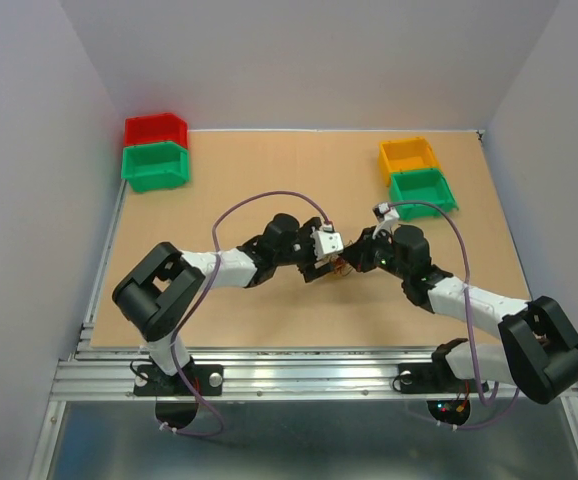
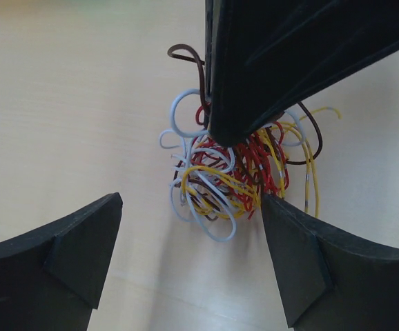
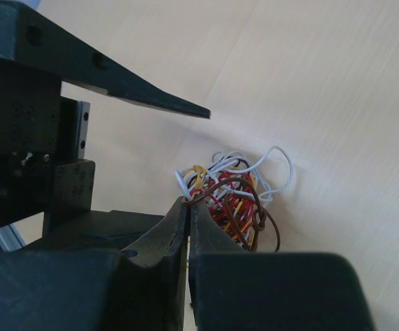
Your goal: Untangle the cables
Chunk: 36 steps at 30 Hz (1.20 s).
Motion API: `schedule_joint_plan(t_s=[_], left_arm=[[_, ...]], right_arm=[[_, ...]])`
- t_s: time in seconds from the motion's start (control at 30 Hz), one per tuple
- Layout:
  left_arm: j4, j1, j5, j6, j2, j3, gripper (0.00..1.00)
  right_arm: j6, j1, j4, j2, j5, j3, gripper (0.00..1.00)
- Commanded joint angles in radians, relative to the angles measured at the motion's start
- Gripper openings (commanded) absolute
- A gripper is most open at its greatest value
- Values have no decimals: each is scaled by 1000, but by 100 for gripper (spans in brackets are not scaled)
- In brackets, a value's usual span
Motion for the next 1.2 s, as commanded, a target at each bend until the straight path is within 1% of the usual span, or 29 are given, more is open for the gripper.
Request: schedule_joint_plan(t_s=[0.0,0.03,0.1,0.13,0.2,0.23,0.3,0.37,0.43,0.47,0.5,0.53,0.57,0.6,0.63,0.7,0.73,0.83,0.87,0.9,0.93,0.97,1.03,1.07,1.1,1.17], left_arm=[[-24,-51,-36,21,25,79,83],[-42,-56,-53,21,41,100,63],[-53,-56,-62,18,47,111,46],[-55,-56,-68,18,46,113,27],[-56,-56,-79,18,36,107,7],[-56,-56,-83,16,32,105,0],[-55,-56,-114,16,13,99,0],[-53,-52,-178,18,-13,90,0],[-53,-35,-215,7,-36,82,0],[-52,-13,-252,-11,-68,78,0],[-52,5,-269,-27,-85,76,0],[-52,23,-278,-45,-102,78,0],[-58,45,-281,-65,-138,79,0],[-62,92,-278,-108,-157,81,0],[-70,115,-272,-123,-175,82,0],[-69,172,-289,-177,-224,79,0],[-70,189,-306,-191,-238,76,0],[-69,225,-353,-226,-287,73,0],[-69,226,-355,-228,-293,70,0],[-69,228,-344,-228,-301,67,0],[-64,228,-308,-225,-304,56,0],[-64,228,-288,-223,-313,55,0],[-64,228,-245,-220,-318,52,0],[-75,226,-173,-203,-324,49,0],[-81,223,-150,-197,-327,47,0],[-85,211,-152,-193,-338,44,0]], right_arm=[[-6,14,84,-9,-1,31,0],[-5,15,93,-14,3,28,0],[-3,14,98,-25,6,18,1],[-2,14,101,-32,5,13,1],[3,15,102,-63,23,2,0],[4,15,102,-75,34,-13,1],[20,14,101,-129,92,-33,1],[38,15,87,-176,185,-77,1],[49,14,60,-259,264,-105,1],[56,14,17,-288,360,-128,0],[63,15,-5,-316,402,-139,1],[66,14,-25,-377,479,-148,1],[73,15,-66,-405,517,-163,1],[79,14,-89,-439,552,-171,1],[86,14,-130,-495,615,-177,1],[92,12,-154,-561,670,-203,1],[96,12,-163,-587,713,-214,1],[110,12,-177,-690,759,-251,2],[110,14,-177,-716,756,-256,7],[112,12,-177,-720,749,-259,24],[109,12,-177,-720,724,-259,32],[101,12,-177,-717,707,-256,36],[95,12,-174,-678,668,-245,43],[78,12,-166,-655,613,-231,46],[69,12,-151,-614,580,-228,49],[61,12,-116,-568,525,-219,54]])
